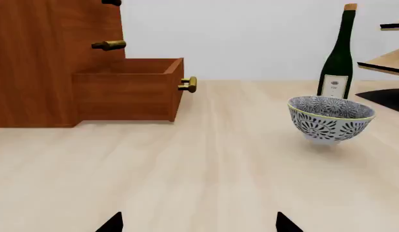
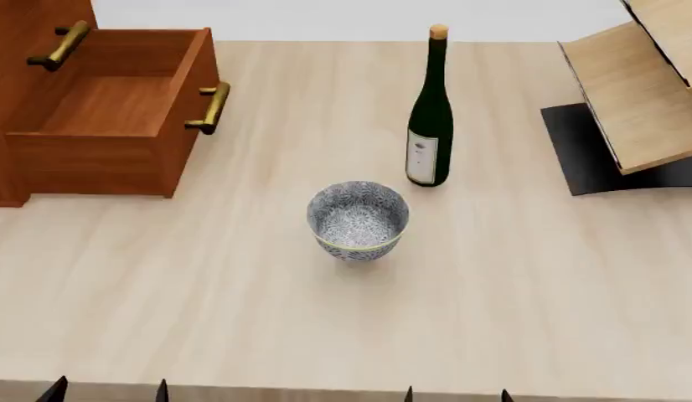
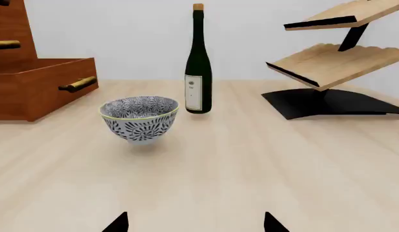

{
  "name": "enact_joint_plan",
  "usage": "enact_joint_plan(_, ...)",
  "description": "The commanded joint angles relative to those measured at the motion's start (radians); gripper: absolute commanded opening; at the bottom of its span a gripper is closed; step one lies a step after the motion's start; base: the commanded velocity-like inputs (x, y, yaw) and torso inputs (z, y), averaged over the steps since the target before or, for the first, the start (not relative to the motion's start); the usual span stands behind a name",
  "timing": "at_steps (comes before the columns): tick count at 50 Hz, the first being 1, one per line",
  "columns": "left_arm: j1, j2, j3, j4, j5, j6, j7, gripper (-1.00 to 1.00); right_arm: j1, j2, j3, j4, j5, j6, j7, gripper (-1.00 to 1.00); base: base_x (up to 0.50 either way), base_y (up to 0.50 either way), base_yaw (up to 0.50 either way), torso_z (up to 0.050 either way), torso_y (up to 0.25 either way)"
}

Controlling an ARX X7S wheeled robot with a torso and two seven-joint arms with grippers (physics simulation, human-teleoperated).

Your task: Put the wine bottle in the bottom drawer of the cabinet.

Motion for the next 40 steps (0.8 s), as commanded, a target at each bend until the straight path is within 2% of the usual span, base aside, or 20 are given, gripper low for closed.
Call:
enact_joint_plan(1, 0.000, -0.010, 0.011, 0.000, -0.010, 0.000, -0.011, 1.00, 0.000, 0.009, -0.013, 0.000, 0.009, 0.000, 0.013, 1.00, 0.00, 0.00, 0.00, 0.000, 0.000)
enact_joint_plan(9, 0.012, -0.027, 0.029, -0.003, -0.067, 0.030, -0.047, 1.00, 0.003, 0.035, -0.041, -0.026, 0.060, 0.057, 0.035, 1.00, 0.00, 0.00, 0.00, 0.000, 0.000)
enact_joint_plan(19, 0.011, -0.047, 0.058, -0.027, -0.078, 0.054, -0.082, 1.00, 0.012, 0.055, -0.053, -0.087, 0.081, 0.157, 0.083, 1.00, 0.00, 0.00, 0.00, 0.000, 0.000)
enact_joint_plan(31, 0.017, -0.070, 0.092, -0.038, -0.051, 0.101, -0.124, 1.00, 0.020, 0.080, -0.077, -0.118, 0.075, 0.188, 0.114, 1.00, 0.00, 0.00, 0.00, 0.000, 0.000)
enact_joint_plan(32, 0.013, -0.109, 0.092, 0.112, -0.038, -0.049, -0.136, 1.00, 0.053, 0.106, -0.087, -0.268, 0.055, 0.338, 0.127, 1.00, 0.00, 0.00, 0.00, 0.000, 0.000)
enact_joint_plan(33, 0.000, -0.115, 0.089, 0.262, -0.045, -0.199, -0.136, 1.00, 0.061, 0.110, -0.090, -0.381, 0.056, 0.443, 0.129, 1.00, 0.00, 0.00, 0.00, 0.000, 0.000)
enact_joint_plan(35, -0.006, -0.120, 0.091, 0.546, -0.044, -0.442, -0.139, 1.00, 0.067, 0.114, -0.095, -0.412, 0.057, 0.472, 0.131, 1.00, 0.00, 0.00, 0.00, 0.000, 0.000)
enact_joint_plan(40, -0.040, -0.130, 0.092, 0.637, -0.056, -0.562, -0.145, 1.00, 0.092, 0.125, -0.106, -0.470, 0.054, 0.539, 0.138, 1.00, 0.00, 0.00, 0.00, 0.000, 0.000)
